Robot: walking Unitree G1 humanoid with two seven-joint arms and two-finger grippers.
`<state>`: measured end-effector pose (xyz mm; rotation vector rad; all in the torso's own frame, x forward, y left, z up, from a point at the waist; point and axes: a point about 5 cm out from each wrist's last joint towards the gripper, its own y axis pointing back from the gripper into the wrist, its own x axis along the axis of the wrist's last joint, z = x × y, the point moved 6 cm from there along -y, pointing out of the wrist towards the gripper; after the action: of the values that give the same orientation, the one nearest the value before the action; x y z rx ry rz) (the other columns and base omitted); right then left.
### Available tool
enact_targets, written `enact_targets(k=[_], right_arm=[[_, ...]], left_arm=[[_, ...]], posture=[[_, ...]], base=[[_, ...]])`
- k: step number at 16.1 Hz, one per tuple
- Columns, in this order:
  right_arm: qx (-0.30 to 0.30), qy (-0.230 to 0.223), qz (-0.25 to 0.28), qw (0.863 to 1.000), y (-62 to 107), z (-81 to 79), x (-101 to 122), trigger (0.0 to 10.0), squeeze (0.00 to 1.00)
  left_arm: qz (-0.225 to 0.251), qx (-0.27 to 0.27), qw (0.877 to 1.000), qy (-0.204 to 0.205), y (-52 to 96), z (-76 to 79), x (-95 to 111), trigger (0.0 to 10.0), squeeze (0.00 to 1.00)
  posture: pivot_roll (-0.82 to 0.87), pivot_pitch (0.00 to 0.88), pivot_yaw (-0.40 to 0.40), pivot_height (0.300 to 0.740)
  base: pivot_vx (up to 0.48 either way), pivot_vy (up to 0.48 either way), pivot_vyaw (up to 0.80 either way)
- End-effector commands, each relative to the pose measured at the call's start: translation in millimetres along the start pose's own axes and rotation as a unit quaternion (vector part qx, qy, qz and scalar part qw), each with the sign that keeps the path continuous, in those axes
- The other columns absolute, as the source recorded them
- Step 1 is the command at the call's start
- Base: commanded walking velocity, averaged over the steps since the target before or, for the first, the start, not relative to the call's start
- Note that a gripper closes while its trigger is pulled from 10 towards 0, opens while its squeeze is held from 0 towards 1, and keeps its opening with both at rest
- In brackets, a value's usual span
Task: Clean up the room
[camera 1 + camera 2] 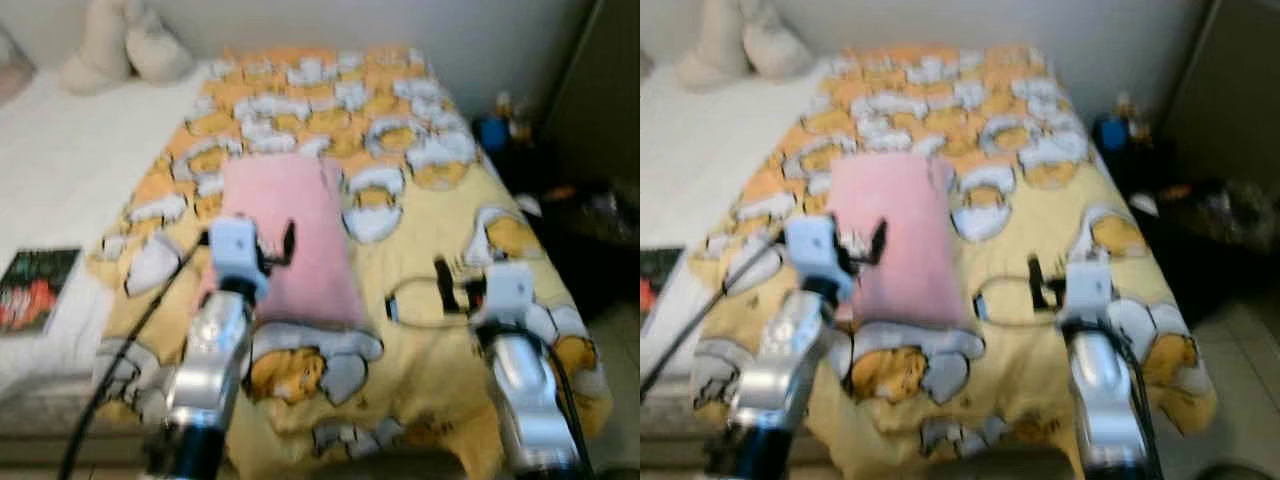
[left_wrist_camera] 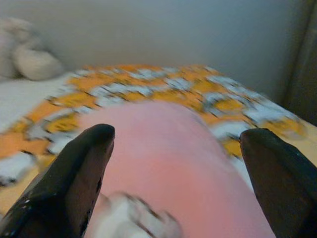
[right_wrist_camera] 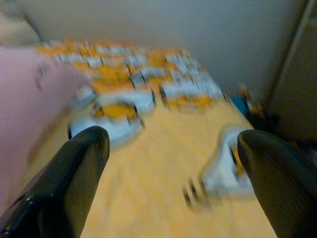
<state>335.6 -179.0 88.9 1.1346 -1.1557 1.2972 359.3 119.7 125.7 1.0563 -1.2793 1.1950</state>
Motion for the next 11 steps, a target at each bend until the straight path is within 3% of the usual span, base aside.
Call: enact_targets(k=[1,2,5,6,7,9,11], right_arm=[[0.014,-0.014,0.024,1.0,-9.3,-10.4,19,10.0,0.0],[0.022,-0.021,0.032,0.999,-17.5,-14.0,29,10.0,0.0],[0.017,-0.065,0.005,0.998,-28.5,-11.8,26,10.0,0.0],[0.003,-0.101,-0.028,0.995,-40.4,-5.0,19,10.0,0.0],[-0.018,-0.146,-0.061,0.987,-53.5,4.8,13,10.0,0.0],[-0.028,-0.172,-0.081,0.981,-60.3,9.4,10,10.0,0.0],[-0.02,-0.232,-0.126,0.964,-61.7,8.5,5,10.0,0.0]], left_arm=[[0.015,0.031,0.999,-0.003,-0.8,-18.4,10,10.0,0.0],[0.019,0.032,0.999,-0.011,-4.2,-19.9,15,10.0,0.0],[0.008,0.014,0.999,-0.038,-19.1,-15.1,18,10.0,0.0],[-0.044,0.003,0.999,-0.026,-35.7,-19.4,5,10.0,0.0],[-0.097,-0.009,0.995,0.013,-50.1,-25.4,-6,10.0,0.0],[-0.139,-0.029,0.989,0.03,-56.4,-25.2,-15,10.0,0.0],[-0.204,-0.043,0.972,0.105,-58.9,-33.3,-28,10.0,0.0]], posture=[[-0.18,0.0,0.07,0.74],[-0.18,0.0,0.067,0.74],[-0.18,0.0,0.064,0.74],[-0.18,0.0,0.06,0.74],[-0.18,0.0,0.06,0.74],[-0.18,0.0,0.06,0.74],[-0.2,0.0,0.07,0.74]], base=[[0.465,0.0,0.0],[0.431,0.0,0.0],[0.0,0.0,0.0],[0.0,0.0,0.0],[0.0,0.0,0.0],[0.0,0.0,0.0],[0.0,0.0,0.0]])
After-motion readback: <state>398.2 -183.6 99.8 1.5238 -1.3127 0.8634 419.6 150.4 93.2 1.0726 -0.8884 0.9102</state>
